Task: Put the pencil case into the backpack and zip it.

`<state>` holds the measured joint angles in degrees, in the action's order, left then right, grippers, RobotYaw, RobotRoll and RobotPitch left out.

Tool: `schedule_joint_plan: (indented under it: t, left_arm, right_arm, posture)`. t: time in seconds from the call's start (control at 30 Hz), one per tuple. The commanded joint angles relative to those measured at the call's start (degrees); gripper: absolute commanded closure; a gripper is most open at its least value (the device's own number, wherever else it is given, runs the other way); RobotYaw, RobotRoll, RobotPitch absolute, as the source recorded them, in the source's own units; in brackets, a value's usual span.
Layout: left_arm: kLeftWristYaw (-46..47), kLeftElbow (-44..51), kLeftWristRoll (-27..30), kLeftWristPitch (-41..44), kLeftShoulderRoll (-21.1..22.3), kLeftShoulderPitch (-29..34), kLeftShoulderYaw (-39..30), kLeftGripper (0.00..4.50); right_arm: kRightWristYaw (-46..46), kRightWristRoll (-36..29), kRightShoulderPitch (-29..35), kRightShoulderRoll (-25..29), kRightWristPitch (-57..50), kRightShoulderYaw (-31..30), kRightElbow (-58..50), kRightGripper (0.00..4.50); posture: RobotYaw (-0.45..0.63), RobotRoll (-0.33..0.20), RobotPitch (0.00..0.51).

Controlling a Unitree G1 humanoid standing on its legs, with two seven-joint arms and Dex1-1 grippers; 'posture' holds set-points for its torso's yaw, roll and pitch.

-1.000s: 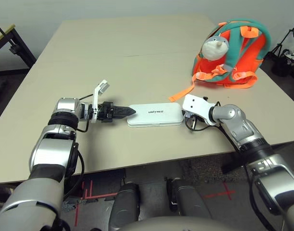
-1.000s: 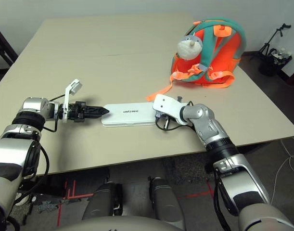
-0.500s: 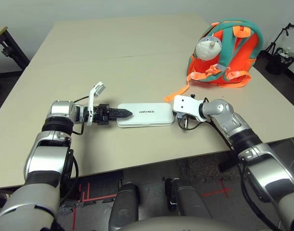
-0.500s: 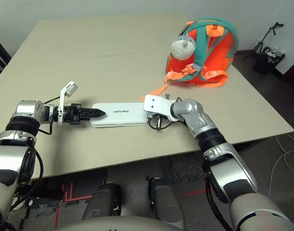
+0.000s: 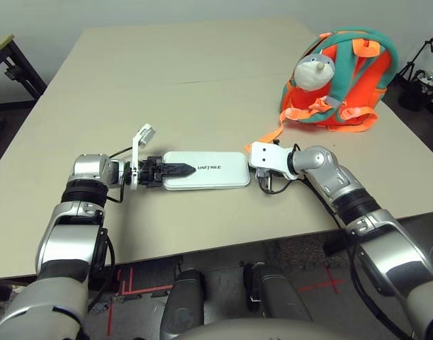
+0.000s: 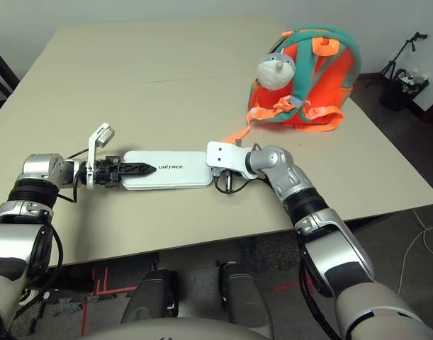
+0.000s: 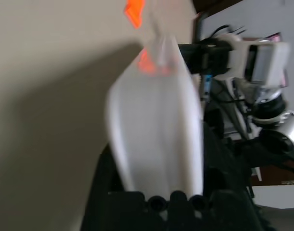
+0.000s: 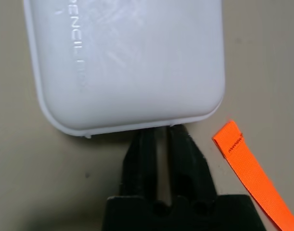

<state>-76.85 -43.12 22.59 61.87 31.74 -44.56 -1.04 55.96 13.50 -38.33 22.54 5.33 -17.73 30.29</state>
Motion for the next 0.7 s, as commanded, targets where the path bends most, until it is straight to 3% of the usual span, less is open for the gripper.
schedule_joint_plan:
  t: [0.03,0.2,0.27,0.4,0.7]
  left_arm:
    - [5.24,1.59,-0.99,-0.75,2.15,1.67,-1.31,3.14]
    - [8.4,5.85,2.41,0.13,3.67,3.14,-6.15,3.15]
    - [10.25,8.72,4.21,0.85,4.04,4.18,-8.79,3.15]
    - [13.93,13.16,7.48,-1.36,3.56,5.89,-14.45,3.17]
    - [19.86,18.19,10.79,-4.52,2.23,4.56,-19.18,3.17]
  right_arm:
    - [0.17,-3.37,2.57,2.95,-4.88,3.47,-1.95,2.48]
    - [-1.07,-10.47,6.24,7.57,-13.57,11.47,-10.5,0.55]
    - [-3.24,-13.71,8.64,8.94,-17.99,16.18,-15.29,0.0]
    - [-12.58,-17.87,11.21,8.38,-24.1,25.59,-22.25,0.0]
    - [-32.24,-21.4,12.46,5.45,-31.77,38.32,-27.28,0.0]
  posture:
    - [0.17,0.0,0.114]
    - [0.17,0.0,0.122]
    - [0.16,0.0,0.123]
    - [0.16,0.0,0.119]
    - [0.17,0.0,0.113]
